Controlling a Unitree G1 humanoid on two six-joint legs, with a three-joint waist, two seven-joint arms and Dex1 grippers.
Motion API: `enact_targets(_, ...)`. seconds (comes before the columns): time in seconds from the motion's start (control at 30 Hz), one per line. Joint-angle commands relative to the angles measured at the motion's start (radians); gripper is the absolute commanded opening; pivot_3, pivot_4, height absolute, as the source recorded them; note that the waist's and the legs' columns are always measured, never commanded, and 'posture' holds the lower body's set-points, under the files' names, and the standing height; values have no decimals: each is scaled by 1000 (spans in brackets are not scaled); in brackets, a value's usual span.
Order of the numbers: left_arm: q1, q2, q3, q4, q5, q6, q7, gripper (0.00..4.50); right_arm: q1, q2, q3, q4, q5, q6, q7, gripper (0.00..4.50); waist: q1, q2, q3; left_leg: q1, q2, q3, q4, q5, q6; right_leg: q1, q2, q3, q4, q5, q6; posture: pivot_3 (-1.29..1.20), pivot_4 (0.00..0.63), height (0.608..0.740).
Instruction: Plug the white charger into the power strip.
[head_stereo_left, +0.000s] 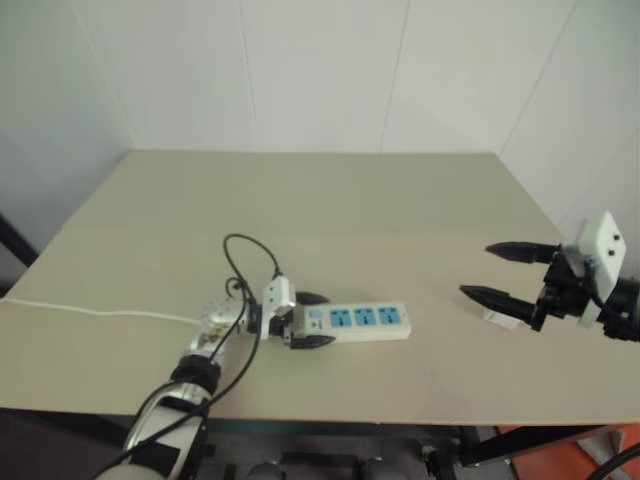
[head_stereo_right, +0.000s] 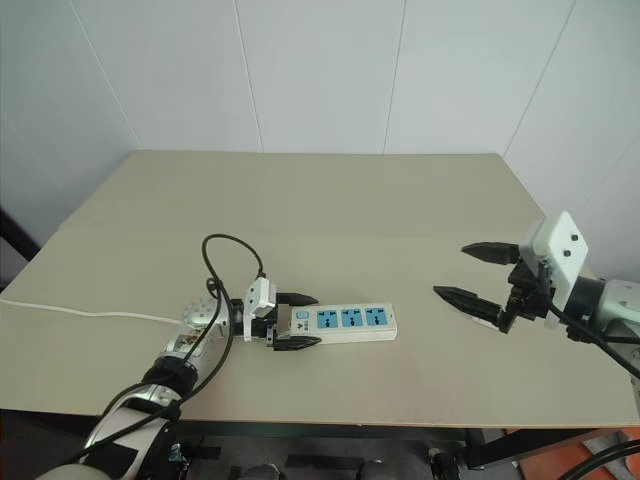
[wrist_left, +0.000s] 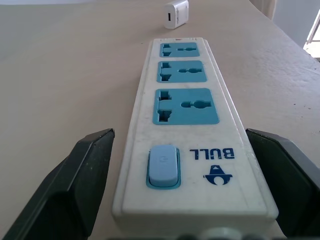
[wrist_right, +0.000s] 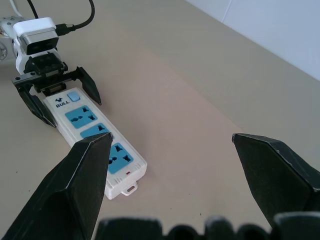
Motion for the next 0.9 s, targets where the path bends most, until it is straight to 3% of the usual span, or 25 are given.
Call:
enact_targets(0.03,9,-21,-29,33,28,-18,-5,4480,-10,-16,-44,-29,22,5,-6,4500,0,0,0,0,0,0,0,0,0,0,0,0,0,0,0,0,150,740)
enact_targets(0.1,12,-22,-33,43,32,-19,-13,4294,-10,-18,-42,-31,22,6,-6,4500,0,0,0,0,0,0,0,0,0,0,0,0,0,0,0,0,150,740)
enact_targets(0.23,15,-24,-38,55,30,5,-44,3302,-20,-29,-39,-22,22,6,-1,4500,0,1,-2,1,0,0,0,0,0,1,0,0,0,0,0,0,150,740)
enact_targets(0.6,-10,7,-30,22,27,49,-64,3296,-73,-84,18,90,-20,29,7,4500,-1,2,-2,1,0,0,0,0,1,1,0,0,-1,0,0,0,150,740)
enact_targets(0.77,-18,-5,-37,-2,29,56,-56,3296,-189,-189,125,173,-59,112,24,4500,-5,2,-2,1,0,0,0,-1,1,0,0,0,0,0,0,0,150,740)
enact_targets(0.9,-8,-18,-55,-13,39,63,-50,3296,-340,-289,287,250,-107,191,98,4500,-3,3,-2,0,0,0,-1,-1,1,-1,0,-1,-1,-1,0,0,150,740)
